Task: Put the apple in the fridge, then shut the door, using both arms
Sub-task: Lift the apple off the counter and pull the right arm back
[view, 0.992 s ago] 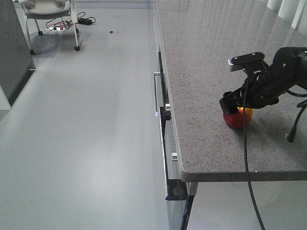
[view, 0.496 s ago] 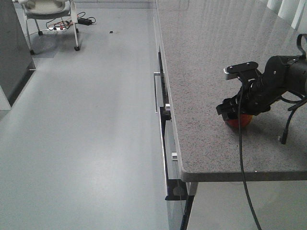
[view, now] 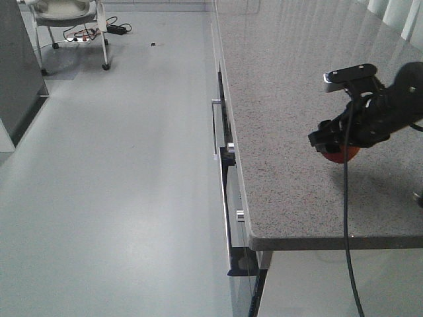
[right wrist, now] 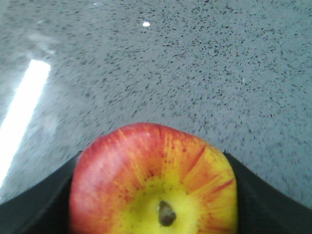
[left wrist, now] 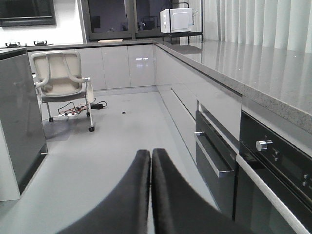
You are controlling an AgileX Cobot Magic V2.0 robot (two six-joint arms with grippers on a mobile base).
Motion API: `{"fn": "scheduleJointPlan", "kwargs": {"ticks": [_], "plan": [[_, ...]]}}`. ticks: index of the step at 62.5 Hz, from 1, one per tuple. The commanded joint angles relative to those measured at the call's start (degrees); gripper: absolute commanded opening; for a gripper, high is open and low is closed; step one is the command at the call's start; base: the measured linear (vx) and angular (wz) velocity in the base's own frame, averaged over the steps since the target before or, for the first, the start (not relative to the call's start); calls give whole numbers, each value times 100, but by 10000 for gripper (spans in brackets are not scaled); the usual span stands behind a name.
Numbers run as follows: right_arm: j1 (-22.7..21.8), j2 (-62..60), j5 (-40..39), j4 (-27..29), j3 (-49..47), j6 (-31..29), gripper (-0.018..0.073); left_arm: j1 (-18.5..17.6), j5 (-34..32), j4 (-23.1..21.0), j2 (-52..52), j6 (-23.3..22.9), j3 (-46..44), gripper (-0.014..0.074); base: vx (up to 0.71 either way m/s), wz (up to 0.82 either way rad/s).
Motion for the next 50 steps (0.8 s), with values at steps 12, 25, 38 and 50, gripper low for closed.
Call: {"fn": "scheduleJointPlan", "kwargs": {"ticks": [12,25,38,50], "plan": [[198,-1738,-804,688,1419,-699,356,-1,-402,-9,-93,-45,120,-6,0,0],[997,-2807,-750,684,2225,-612,356,-1,-402,-9,-93,-45,120,-6,0,0],[1701,-3780,-153,752,2655,-462,356,-1,-402,-9,-93,-45,120,-6,0,0],[2012,-4686,373,854,2932,-152,356,-1,-402,-9,-93,-45,120,-6,0,0]]}}
